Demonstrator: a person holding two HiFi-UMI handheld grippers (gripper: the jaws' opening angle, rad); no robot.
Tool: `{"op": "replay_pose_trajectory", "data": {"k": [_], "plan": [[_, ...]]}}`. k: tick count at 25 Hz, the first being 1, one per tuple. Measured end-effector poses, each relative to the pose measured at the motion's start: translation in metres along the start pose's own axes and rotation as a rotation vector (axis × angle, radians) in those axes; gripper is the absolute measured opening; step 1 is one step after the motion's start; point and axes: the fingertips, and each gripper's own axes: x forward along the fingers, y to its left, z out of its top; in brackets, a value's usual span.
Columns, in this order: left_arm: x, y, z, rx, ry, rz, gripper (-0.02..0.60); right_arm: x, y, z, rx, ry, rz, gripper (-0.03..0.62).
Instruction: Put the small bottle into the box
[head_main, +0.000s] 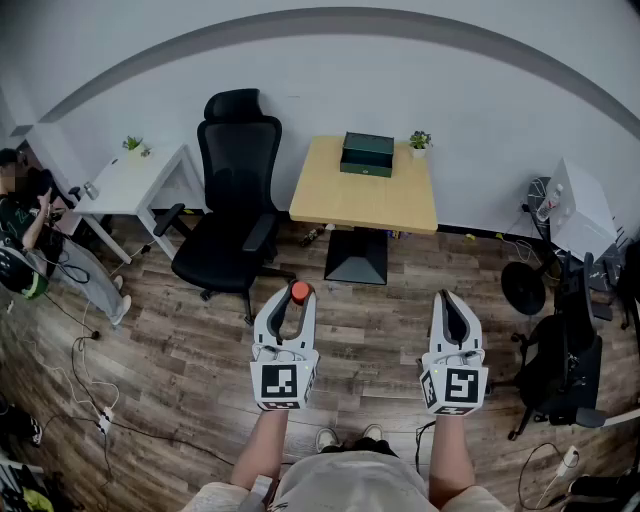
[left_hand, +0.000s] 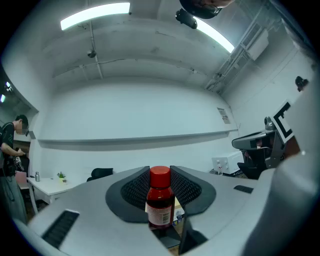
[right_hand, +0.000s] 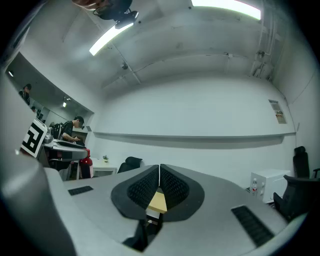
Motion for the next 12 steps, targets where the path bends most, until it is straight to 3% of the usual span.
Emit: {"op": "replay_pose_trajectory", "data": {"k": [12], "plan": [[0.003,-0.024,0.003,0.007,0.01,-0.008,0.132,-0.007,-0.017,-0.002,0.053,-0.033,0.009,0.021]]}}
